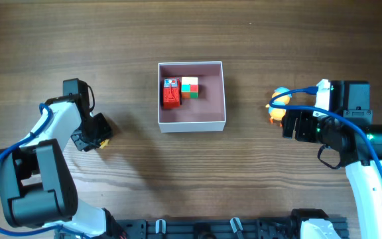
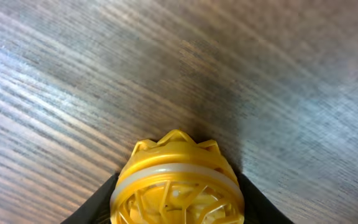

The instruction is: Pack container

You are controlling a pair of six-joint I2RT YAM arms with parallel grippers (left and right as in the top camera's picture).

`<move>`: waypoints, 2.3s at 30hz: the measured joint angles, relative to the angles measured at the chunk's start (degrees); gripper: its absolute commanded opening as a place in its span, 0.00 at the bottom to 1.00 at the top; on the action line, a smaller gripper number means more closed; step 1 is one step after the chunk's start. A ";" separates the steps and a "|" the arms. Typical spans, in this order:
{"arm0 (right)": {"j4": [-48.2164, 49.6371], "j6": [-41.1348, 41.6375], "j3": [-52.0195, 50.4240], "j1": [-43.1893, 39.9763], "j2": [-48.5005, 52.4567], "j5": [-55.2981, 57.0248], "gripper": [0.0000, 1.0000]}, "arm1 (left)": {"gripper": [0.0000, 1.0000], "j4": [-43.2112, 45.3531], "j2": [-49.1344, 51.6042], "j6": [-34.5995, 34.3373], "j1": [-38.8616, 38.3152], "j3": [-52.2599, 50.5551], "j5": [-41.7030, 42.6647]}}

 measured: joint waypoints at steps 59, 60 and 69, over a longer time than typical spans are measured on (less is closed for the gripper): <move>1.46 0.11 0.00 0.00 0.02 -0.22 1.00 | 0.77 3.48 15.28 0.24 -41.48 40.74 1.18; 1.49 0.24 0.02 0.00 0.02 -0.79 1.00 | 0.83 0.79 12.39 0.24 -40.28 40.74 0.98; 1.62 2.89 19.37 0.00 2.03 0.70 1.00 | 1.00 -17.20 -6.88 -0.68 -15.61 40.98 0.04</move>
